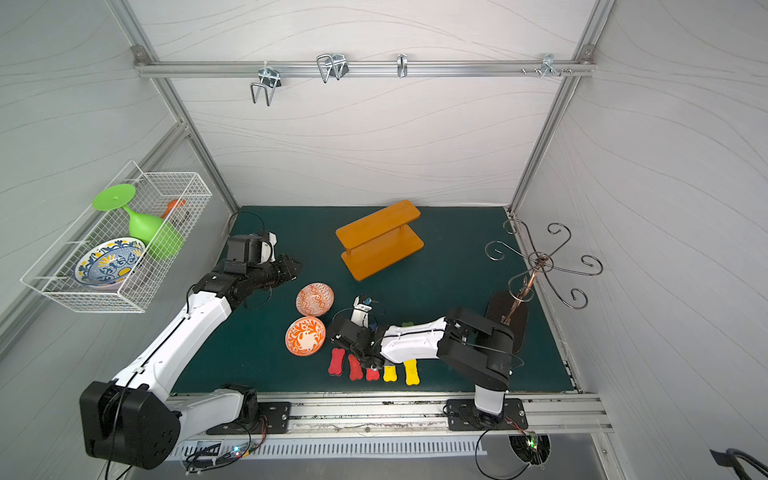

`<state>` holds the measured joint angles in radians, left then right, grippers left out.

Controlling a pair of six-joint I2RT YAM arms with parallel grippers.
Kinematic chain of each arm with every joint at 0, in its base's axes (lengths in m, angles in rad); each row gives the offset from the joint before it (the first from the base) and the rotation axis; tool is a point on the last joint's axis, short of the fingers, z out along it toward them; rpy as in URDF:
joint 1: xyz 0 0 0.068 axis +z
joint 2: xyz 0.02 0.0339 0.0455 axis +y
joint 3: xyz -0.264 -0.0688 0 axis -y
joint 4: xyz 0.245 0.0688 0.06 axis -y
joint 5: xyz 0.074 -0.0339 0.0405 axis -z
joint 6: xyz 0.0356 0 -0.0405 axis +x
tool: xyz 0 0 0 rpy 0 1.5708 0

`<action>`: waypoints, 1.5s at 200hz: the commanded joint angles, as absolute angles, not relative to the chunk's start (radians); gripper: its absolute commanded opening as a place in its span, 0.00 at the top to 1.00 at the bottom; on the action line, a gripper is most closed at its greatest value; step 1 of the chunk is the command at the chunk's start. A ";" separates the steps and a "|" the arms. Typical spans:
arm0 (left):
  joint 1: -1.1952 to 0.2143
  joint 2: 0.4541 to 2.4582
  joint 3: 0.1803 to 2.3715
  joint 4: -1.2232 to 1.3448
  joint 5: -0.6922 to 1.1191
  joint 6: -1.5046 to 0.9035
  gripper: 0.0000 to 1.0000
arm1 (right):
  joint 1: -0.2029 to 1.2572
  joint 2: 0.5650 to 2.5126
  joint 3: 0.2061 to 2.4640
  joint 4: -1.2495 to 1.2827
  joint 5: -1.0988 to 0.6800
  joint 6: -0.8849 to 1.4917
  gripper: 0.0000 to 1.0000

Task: Remove the whiteboard erasers from the shelf
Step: Place the whiteboard eraser at the center of the board.

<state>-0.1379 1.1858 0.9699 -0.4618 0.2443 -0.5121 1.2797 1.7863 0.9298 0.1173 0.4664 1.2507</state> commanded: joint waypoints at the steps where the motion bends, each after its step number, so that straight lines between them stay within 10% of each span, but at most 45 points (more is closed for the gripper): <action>1: -0.131 1.180 0.974 -0.427 0.264 -0.502 0.57 | 1.290 1.804 0.923 0.083 0.472 1.269 1.00; 42: -0.122 1.184 0.973 -0.419 0.272 -0.505 0.57 | 1.295 1.816 0.919 0.087 0.438 1.266 1.00; 149: -0.117 1.132 0.957 -0.407 0.275 -0.476 0.54 | 1.331 1.587 0.942 -0.021 0.554 1.009 0.49; 196: -0.117 0.965 0.898 -0.396 0.160 -0.413 0.33 | 1.403 1.317 0.886 -0.172 0.658 0.677 0.35; 220: -0.117 0.806 0.803 -0.340 0.011 -0.371 0.01 | 1.502 1.097 0.757 -0.229 0.847 0.505 0.19; 230: -0.119 0.758 0.734 -0.306 -0.101 -0.396 0.00 | 1.531 1.011 0.687 -0.211 0.926 0.392 0.01; 268: -0.135 0.845 0.708 -0.418 -0.260 -0.184 0.01 | 1.470 0.842 0.508 -0.203 1.175 0.123 0.01; 300: -0.135 0.885 0.610 -0.248 -0.244 -0.123 0.01 | 1.334 0.645 0.413 -0.125 0.990 0.015 0.01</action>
<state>-0.1322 0.8677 0.6605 -0.3977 -0.2031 -0.2314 1.4113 0.7696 0.4732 -0.2005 1.0126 0.1963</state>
